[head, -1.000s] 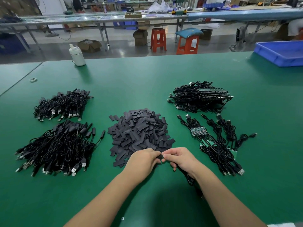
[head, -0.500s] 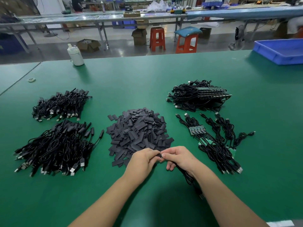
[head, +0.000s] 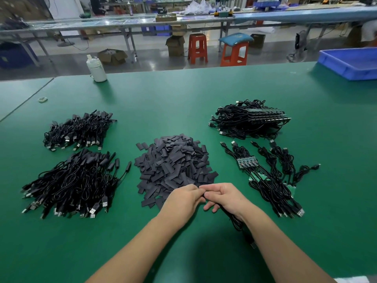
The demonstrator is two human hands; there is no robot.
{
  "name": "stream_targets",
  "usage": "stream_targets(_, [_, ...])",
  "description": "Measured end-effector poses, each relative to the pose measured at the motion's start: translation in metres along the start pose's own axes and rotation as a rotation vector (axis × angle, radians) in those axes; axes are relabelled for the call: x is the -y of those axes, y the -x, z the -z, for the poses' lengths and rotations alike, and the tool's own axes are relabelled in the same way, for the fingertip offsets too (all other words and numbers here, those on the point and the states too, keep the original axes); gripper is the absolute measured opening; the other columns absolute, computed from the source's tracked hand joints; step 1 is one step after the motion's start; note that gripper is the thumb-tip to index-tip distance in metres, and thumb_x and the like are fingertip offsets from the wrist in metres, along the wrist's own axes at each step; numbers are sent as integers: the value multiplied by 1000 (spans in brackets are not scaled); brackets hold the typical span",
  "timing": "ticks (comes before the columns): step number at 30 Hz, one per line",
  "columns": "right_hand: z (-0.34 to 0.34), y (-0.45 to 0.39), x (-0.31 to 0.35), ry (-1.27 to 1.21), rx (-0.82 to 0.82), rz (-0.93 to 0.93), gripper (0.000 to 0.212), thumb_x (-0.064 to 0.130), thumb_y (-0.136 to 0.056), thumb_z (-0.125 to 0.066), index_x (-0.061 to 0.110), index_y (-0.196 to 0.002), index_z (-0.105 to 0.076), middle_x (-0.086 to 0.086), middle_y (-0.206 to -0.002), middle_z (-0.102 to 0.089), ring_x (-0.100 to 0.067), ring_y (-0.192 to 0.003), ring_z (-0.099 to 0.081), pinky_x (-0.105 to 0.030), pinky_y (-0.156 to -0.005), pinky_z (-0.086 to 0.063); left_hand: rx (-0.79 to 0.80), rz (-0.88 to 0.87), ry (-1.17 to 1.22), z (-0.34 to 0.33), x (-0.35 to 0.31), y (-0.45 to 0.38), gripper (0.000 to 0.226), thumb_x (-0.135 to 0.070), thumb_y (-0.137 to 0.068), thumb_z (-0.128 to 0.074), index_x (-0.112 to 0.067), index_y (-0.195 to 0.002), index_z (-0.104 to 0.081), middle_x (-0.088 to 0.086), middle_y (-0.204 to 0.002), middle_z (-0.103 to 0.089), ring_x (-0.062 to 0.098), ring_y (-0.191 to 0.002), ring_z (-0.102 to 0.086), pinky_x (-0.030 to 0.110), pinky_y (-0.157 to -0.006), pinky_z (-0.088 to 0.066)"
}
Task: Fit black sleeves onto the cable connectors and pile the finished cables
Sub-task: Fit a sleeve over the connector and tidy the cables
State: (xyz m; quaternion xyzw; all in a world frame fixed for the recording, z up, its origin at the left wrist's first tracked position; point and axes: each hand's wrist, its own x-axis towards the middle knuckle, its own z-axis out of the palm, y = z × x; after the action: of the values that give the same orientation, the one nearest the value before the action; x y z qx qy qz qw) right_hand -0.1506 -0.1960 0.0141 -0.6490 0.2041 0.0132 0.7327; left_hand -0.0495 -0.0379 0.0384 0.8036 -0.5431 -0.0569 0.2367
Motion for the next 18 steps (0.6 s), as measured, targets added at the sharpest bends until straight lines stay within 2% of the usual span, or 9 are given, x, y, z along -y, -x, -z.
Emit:
stream_targets(4, [-1,-1,-2,11,-23,8,30,3,-97,-60,13,-125,-63,-8,-90,-77,-18,-73,-73,-21,-54,-51,65,8,-150,5,-3,-6,28,-39,-99,-49,-25,-120,-61,0,-104,-62,23,-98,-61,36,-81,-49])
stream_targets(6, [-2,-1,-3,1,-39,13,29,5,-96,-61,16,-123,-64,-8,-91,-78,-18,-73,-74,-21,-54,-51,64,34,-301,10,-2,-8,33,-47,-98,-46,-31,-124,-57,-2,-104,-61,21,-101,-60,33,-75,-48])
stream_targets(8, [-3,-2,-2,-10,-52,15,26,6,-96,-62,21,-118,-66,-7,-94,-78,-18,-73,-74,-21,-53,-52,93,47,-430,17,-1,-12,32,-49,-99,-44,-30,-121,-57,-2,-102,-61,21,-100,-61,31,-67,-41])
stream_targets(13, [-4,-1,-3,8,-67,0,21,6,-96,-63,16,-113,-66,-4,-99,-78,-20,-73,-74,-22,-53,-52,252,-8,-571,24,-7,-18,19,-28,-99,-49,-18,-115,-52,2,-104,-60,26,-100,-62,36,-69,-42])
stream_targets(18, [-4,-1,-3,39,-64,-2,14,5,-97,-61,12,-108,-67,1,-92,-78,-18,-71,-74,-22,-53,-52,293,-44,-594,25,-15,-16,25,-14,-95,-48,-12,-119,-47,7,-107,-59,30,-101,-60,35,-68,-36])
